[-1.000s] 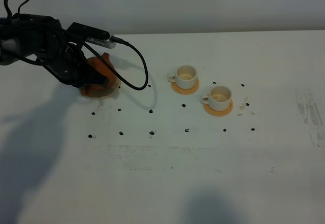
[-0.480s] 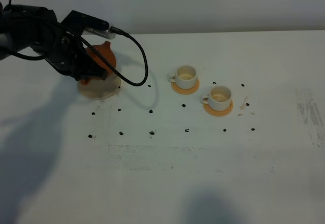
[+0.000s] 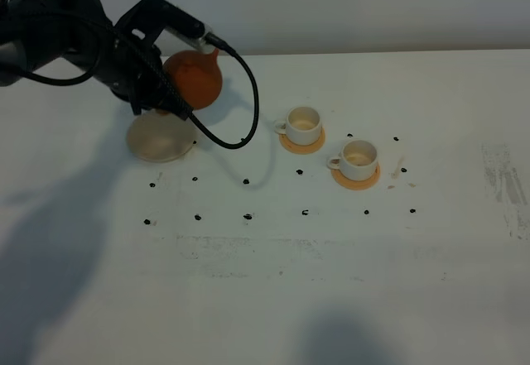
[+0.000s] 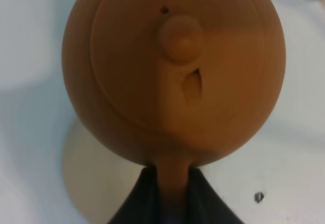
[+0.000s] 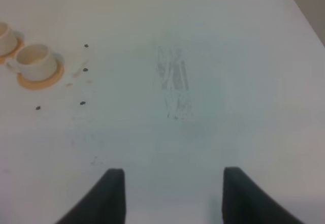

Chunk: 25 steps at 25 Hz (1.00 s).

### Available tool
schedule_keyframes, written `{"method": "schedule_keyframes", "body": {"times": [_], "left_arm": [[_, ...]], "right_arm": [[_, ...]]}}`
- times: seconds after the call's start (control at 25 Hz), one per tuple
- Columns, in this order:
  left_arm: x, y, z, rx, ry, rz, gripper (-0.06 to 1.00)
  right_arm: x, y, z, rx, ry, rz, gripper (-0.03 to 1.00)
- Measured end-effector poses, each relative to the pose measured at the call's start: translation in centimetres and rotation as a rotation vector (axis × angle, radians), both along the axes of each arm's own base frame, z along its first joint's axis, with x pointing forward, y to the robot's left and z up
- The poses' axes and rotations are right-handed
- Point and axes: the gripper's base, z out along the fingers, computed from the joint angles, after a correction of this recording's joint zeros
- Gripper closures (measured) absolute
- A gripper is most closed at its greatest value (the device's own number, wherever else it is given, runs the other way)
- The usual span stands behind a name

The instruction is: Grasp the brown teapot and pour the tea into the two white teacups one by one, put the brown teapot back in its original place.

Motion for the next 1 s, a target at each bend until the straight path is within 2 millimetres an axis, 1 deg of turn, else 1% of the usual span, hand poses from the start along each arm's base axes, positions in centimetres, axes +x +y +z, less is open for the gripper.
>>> {"method": "schedule_keyframes", "body": {"times": [0.16,0.36,0.56,0.72,0.92,1.0], "left_arm": [[0.9,-1.0,1.2,-0.003,-0.005,-0.069,0.86],[2.2,-2.2,1.1,-0.009,0.043,-0.16,0.86],[3.4,-3.0,1.4,-0.01,0.047,-0.27,0.86],[4.0,-3.4,0.8,0.001,0.05,-0.339,0.86],[4.2,-3.5,-0.1,0.027,0.053,-0.415,0.86],[4.2,-3.5,-0.2,0.04,0.043,-0.446,0.86]], "right_arm": [[0.0,0.0,0.0,0.0,0.0,0.0,0.54],[0.0,0.0,0.0,0.0,0.0,0.0,0.54],[0.0,0.0,0.0,0.0,0.0,0.0,0.54],[0.0,0.0,0.0,0.0,0.0,0.0,0.54],[0.0,0.0,0.0,0.0,0.0,0.0,0.55],[0.0,0.0,0.0,0.0,0.0,0.0,0.55]]}}
